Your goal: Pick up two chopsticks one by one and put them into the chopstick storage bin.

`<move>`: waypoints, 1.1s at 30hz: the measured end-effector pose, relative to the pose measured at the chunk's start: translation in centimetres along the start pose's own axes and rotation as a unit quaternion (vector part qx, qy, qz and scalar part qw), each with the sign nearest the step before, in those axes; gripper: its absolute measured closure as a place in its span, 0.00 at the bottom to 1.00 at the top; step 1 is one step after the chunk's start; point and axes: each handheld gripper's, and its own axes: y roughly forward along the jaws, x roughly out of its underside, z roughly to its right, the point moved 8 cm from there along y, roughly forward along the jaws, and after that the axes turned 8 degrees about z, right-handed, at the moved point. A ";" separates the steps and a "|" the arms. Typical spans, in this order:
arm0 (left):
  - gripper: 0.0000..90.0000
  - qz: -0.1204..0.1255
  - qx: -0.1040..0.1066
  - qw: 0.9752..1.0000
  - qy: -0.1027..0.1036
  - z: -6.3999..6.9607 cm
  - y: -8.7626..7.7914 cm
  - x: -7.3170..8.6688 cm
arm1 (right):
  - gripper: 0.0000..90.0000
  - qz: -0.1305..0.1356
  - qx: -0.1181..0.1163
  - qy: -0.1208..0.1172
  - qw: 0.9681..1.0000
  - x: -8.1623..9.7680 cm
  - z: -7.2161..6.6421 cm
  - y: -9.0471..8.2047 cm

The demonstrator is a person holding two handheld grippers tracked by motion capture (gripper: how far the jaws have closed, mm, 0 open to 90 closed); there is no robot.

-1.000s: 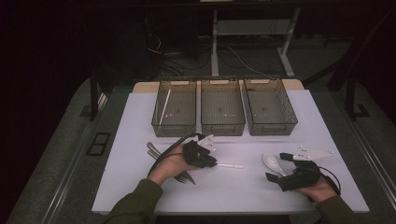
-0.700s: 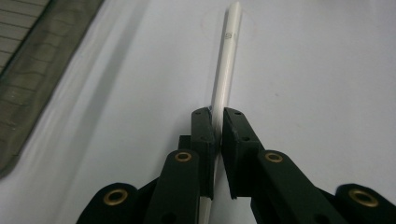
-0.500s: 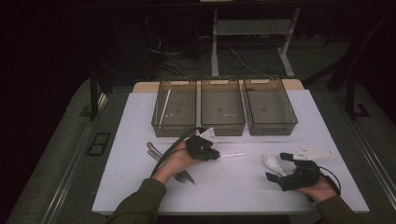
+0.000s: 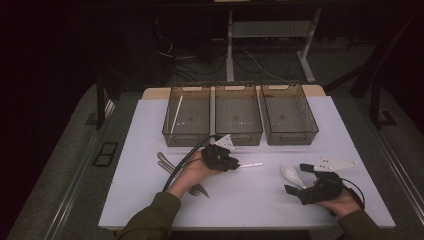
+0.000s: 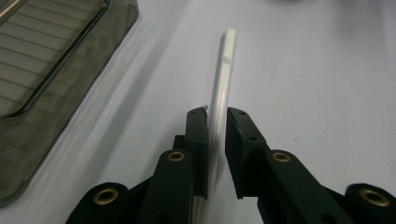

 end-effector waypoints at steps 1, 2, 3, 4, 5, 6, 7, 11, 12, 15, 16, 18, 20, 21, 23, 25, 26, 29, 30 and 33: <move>0.87 -0.009 0.001 1.000 0.010 -0.1 0.0 0.1 | 0.01 0.000 0.000 0.000 1.000 0.0 0.0 0.0; 0.87 -0.011 -0.002 1.000 0.010 -0.1 0.1 0.2 | 0.01 0.000 0.000 0.000 1.000 0.0 0.0 0.0; 0.87 -0.014 -0.004 1.000 0.012 -0.1 0.2 0.3 | 0.01 0.001 0.000 0.000 1.000 0.0 0.0 0.0; 0.87 -0.010 -0.003 1.000 0.007 -0.1 0.3 0.3 | 0.01 0.001 0.000 0.000 1.000 0.0 0.0 0.0; 0.87 -0.013 0.000 1.000 0.008 -0.2 0.2 0.4 | 0.01 0.001 0.000 0.000 1.000 0.0 0.0 0.0; 0.88 -0.009 0.001 1.000 0.008 -0.2 0.2 0.4 | 0.01 0.001 0.000 -0.001 1.000 0.0 0.0 0.0; 0.88 -0.015 0.004 1.000 0.013 -0.3 0.1 0.5 | 0.01 0.001 -0.001 0.000 1.000 0.0 0.0 0.0; 0.90 0.006 0.005 1.000 -0.001 -0.3 0.3 0.5 | 0.01 0.002 -0.001 -0.001 1.000 0.0 0.0 0.0; 0.91 0.005 0.007 1.000 0.001 -0.3 0.3 0.5 | 0.01 0.002 -0.001 -0.001 1.000 0.0 0.0 0.0; 0.92 0.001 0.011 1.000 0.013 -0.4 0.2 0.5 | 0.01 0.000 -0.001 0.000 1.000 0.0 0.0 0.0; 0.93 -0.003 0.011 1.000 0.018 -0.4 0.2 0.6 | 0.01 0.000 -0.001 -0.001 1.000 0.0 0.0 0.0; 0.93 -0.014 0.011 0.999 0.035 -0.5 0.1 0.5 | 0.01 0.000 0.000 0.000 1.000 0.0 0.0 0.0; 0.94 -0.007 0.007 1.000 0.025 -0.3 0.3 0.4 | 0.01 0.000 0.000 0.000 1.000 0.0 0.0 0.0; 0.94 -0.010 0.007 1.000 0.028 -0.4 0.3 0.3 | 0.01 0.000 0.000 0.000 1.000 0.0 0.0 0.0; 0.94 -0.008 0.001 1.000 0.025 -0.4 0.4 0.2 | 0.01 0.000 0.000 0.000 1.000 0.0 0.1 0.0; 0.94 -0.008 -0.011 0.999 0.033 -0.6 0.3 0.0 | 0.01 0.000 0.000 0.000 1.000 0.0 0.1 0.0; 0.94 -0.007 -0.007 0.999 0.034 -0.7 0.2 -0.2 | 0.01 0.000 0.000 0.000 1.000 0.0 0.1 0.0; 0.94 0.015 -0.008 1.000 0.023 -0.7 -0.3 -1.3 | 0.01 0.002 0.000 0.001 1.000 0.0 0.1 -0.1; 0.94 0.021 -0.009 0.999 0.023 -0.7 -0.5 -1.6 | 0.01 0.001 0.000 0.001 1.000 0.0 0.1 -0.1; 0.94 0.039 -0.010 0.999 0.020 -0.7 -1.1 -2.7 | 0.01 0.001 0.000 0.001 1.000 0.0 0.1 0.0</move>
